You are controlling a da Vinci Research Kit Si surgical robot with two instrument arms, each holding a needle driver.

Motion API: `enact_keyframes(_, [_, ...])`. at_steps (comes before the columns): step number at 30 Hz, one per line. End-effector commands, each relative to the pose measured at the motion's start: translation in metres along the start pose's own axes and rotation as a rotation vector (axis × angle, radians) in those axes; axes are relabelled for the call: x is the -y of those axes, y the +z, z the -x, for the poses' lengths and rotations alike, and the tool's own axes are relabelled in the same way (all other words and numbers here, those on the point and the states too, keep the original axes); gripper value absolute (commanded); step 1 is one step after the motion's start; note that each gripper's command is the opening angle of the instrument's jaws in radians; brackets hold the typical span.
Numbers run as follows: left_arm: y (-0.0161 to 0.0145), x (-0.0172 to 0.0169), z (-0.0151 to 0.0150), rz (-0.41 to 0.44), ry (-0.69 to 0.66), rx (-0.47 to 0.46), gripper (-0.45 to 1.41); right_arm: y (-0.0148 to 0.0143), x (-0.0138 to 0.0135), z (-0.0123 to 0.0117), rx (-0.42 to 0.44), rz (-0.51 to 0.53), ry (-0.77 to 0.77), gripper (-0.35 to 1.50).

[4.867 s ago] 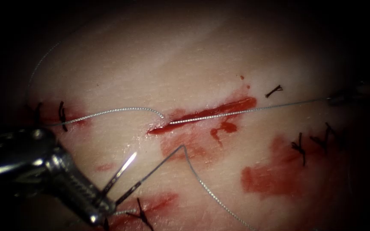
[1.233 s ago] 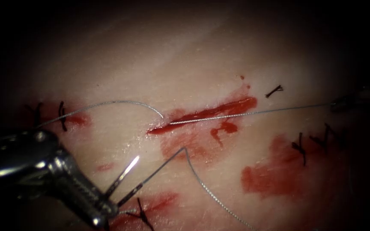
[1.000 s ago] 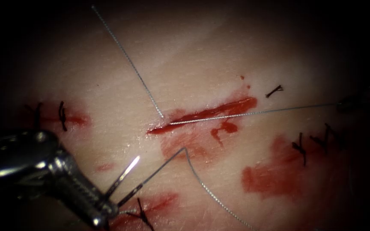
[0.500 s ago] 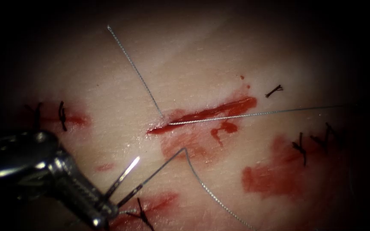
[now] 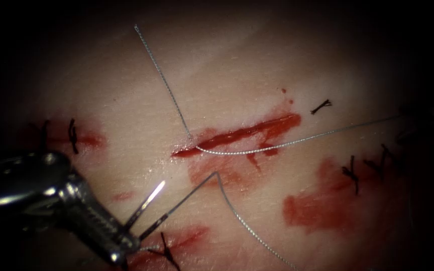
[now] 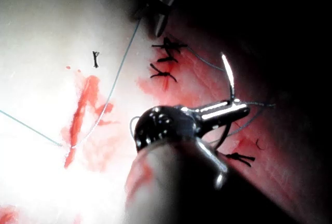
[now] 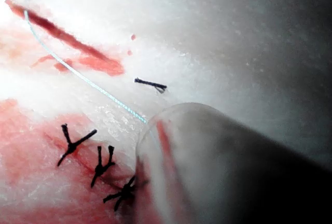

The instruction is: Wound Closure

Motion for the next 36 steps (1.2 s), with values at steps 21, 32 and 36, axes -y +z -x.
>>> enact_keyframes(21, [0.0003, 0.0007, 0.0004, 0.003, 0.0, 0.004, -0.45, 0.0091, 0.0079, -0.0159, -0.132, 0.011, -0.315, 0.83])
enact_keyframes(32, [0.0003, 0.0009, 0.0005, 0.003, 0.001, 0.006, -0.45, 0.0125, 0.0104, -0.0176, -0.118, 0.02, -0.374, 0.69])
enact_keyframes(36, [0.0003, 0.0009, 0.0005, 0.003, 0.0, 0.006, -0.45, 0.0131, 0.0109, -0.0172, -0.119, -0.064, -0.386, -0.35])
